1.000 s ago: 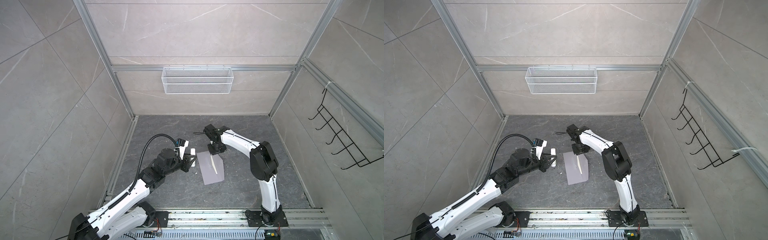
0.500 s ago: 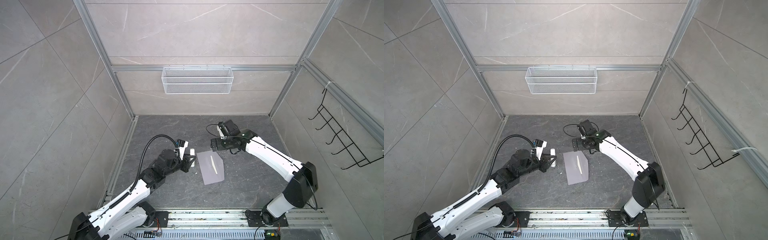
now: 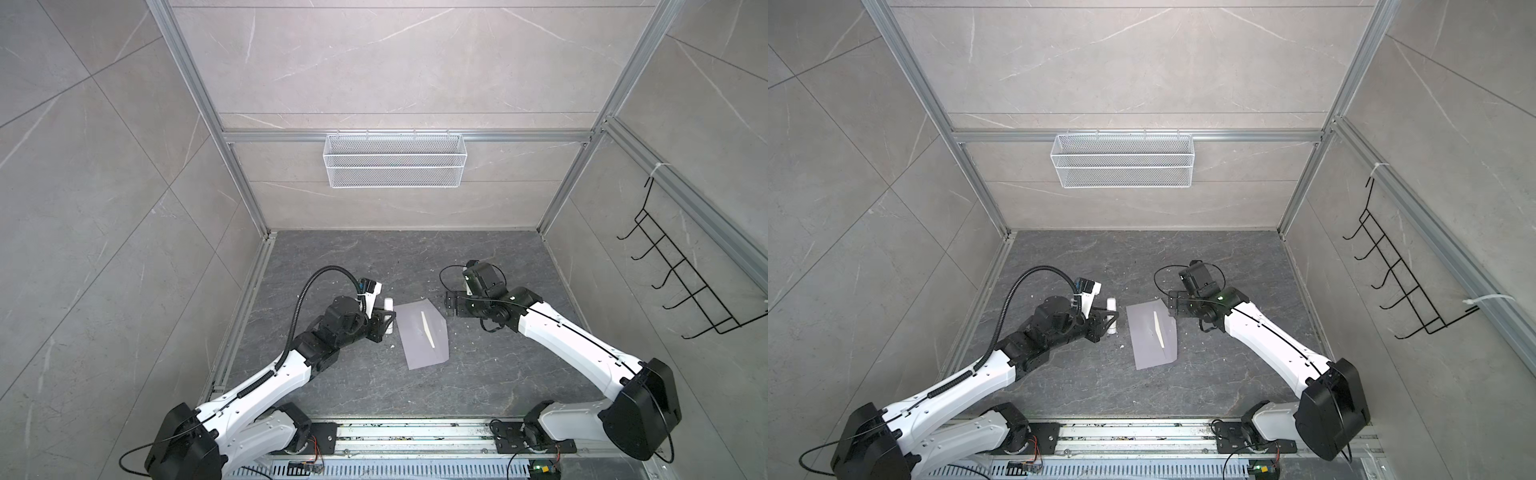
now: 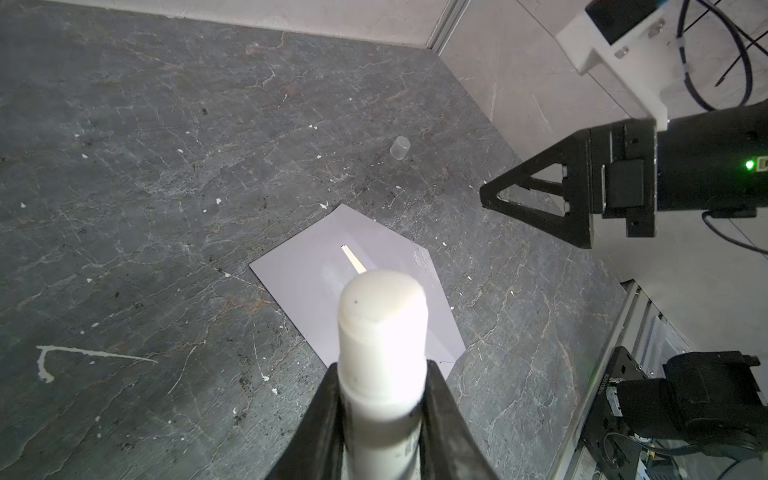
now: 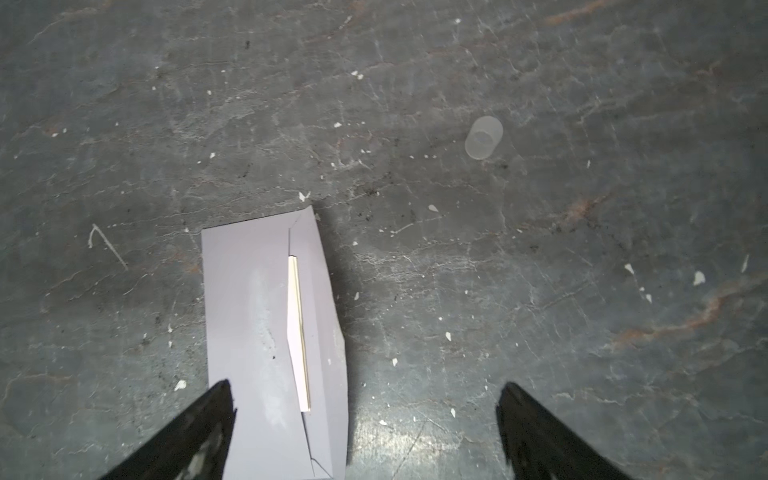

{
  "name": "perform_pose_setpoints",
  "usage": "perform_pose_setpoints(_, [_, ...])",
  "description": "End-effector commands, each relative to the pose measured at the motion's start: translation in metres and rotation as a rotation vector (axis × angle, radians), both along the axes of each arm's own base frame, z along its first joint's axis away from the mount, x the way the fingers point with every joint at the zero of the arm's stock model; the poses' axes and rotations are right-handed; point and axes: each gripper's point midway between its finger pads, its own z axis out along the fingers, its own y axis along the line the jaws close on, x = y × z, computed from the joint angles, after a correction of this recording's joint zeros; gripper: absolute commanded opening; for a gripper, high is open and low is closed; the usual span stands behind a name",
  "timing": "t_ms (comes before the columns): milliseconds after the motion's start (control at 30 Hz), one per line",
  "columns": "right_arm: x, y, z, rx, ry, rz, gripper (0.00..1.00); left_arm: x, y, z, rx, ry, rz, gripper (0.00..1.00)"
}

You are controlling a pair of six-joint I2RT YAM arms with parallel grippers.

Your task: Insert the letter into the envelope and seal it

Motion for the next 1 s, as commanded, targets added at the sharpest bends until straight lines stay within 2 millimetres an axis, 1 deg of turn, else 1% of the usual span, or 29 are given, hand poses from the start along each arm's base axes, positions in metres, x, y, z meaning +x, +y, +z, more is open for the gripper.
perform_pose_setpoints(0, [0.005, -0.006, -0.002, 0.06, -0.035, -0.059, 0.94, 0.01, -0.009, 0.004, -0.057, -0.007, 0.009, 0.0])
perform_pose_setpoints(67, [0.006, -0.008, -0.011, 0.084, -0.014, -0.07, 0.9, 0.013, -0.012, -0.005, -0.059, 0.016, 0.013, 0.0])
perform_pose_setpoints(167, [0.009, -0.011, -0.024, 0.134, 0.012, -0.09, 0.8, 0.017, -0.017, -0.018, -0.055, 0.048, 0.018, 0.0])
perform_pose_setpoints(233, [0.012, -0.013, -0.033, 0.185, 0.036, -0.107, 0.7, 0.021, -0.019, -0.027, -0.055, 0.068, 0.029, 0.0])
perform_pose_setpoints(400, [0.019, -0.012, -0.056, 0.301, 0.103, -0.134, 0.5, 0.027, -0.026, -0.048, -0.045, 0.117, 0.036, 0.0])
perform_pose_setpoints(500, [0.023, -0.011, -0.07, 0.341, 0.14, -0.149, 0.36, 0.029, -0.03, -0.059, -0.038, 0.137, 0.036, 0.0])
perform_pose_setpoints(600, [0.025, -0.01, -0.082, 0.362, 0.168, -0.159, 0.26, 0.031, -0.032, -0.068, -0.031, 0.154, 0.038, 0.0])
perform_pose_setpoints(900, [0.032, 0.003, -0.105, 0.432, 0.228, -0.157, 0.0, 0.036, -0.041, -0.09, -0.02, 0.197, 0.029, 0.0])
perform_pose_setpoints(967, [0.032, 0.006, -0.11, 0.445, 0.241, -0.153, 0.0, 0.038, -0.042, -0.094, -0.015, 0.201, 0.03, 0.0])
